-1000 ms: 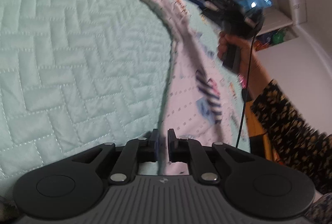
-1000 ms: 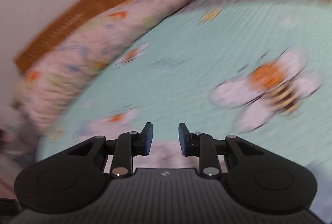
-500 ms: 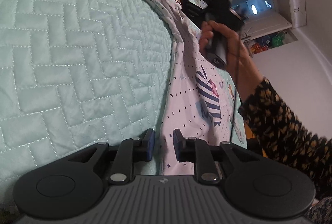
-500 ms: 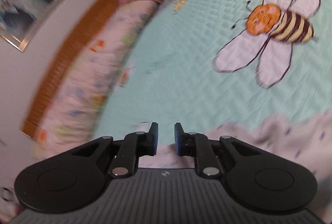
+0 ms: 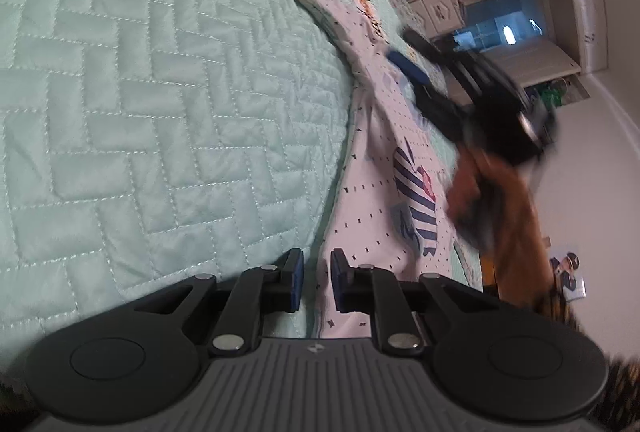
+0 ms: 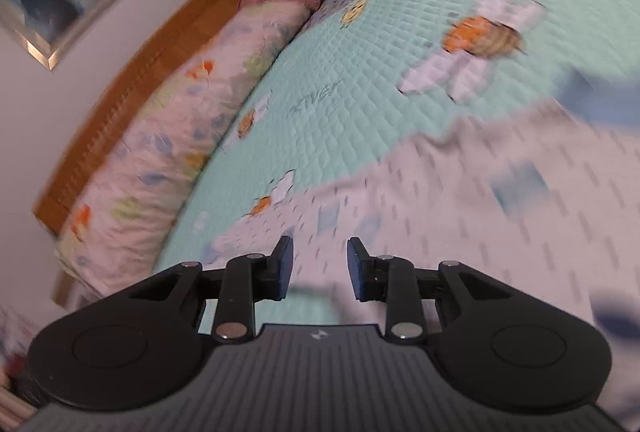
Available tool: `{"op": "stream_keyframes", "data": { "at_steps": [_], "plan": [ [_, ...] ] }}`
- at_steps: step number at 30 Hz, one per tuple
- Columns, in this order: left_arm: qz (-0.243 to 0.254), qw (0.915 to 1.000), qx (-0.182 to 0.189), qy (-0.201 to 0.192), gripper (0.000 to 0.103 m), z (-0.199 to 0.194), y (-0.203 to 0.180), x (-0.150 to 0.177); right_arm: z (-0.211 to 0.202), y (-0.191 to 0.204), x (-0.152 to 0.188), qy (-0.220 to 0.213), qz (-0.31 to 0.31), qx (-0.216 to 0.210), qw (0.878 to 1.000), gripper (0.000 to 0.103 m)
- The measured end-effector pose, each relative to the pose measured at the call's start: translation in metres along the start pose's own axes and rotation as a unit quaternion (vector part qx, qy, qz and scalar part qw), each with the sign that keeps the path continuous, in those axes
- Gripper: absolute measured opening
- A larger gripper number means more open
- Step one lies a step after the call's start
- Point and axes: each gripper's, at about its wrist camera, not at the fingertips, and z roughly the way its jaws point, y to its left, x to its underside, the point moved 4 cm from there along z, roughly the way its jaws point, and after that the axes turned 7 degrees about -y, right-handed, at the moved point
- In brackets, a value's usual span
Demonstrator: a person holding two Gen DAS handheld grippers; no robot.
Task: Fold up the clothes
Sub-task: 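Open both grippers and move them back over the sleeper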
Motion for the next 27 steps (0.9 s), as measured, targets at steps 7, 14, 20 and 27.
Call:
{"op": "stream_keyframes", "data": {
  "at_steps": [7,14,20,27],
  "plan": [
    [0.014,0.999,-0.04,-0.012,0.013,-0.008,-0.013,-0.001,-0.035,-0.023,0.058,0.049,0.06,0.035,0.996,0.038],
    [0.034,0.9979,-0.047,-0.027,0.034,-0.034,-0.022,0.001,-0.135,0.007,0.075,0.061,0.0,0.009,0.998,0.047],
    [0.017,0.9969,-0.075,-0.019,0.047,-0.032,-0.023,0.023,-0.281,-0.029,0.091,-0.016,0.022,0.085,0.996,0.059],
    [0.0,0.9958,-0.088,-0.025,0.053,-0.026,-0.025,0.026,-0.383,-0.107,0.119,-0.096,0.13,0.184,0.97,0.065]
  ]
}}
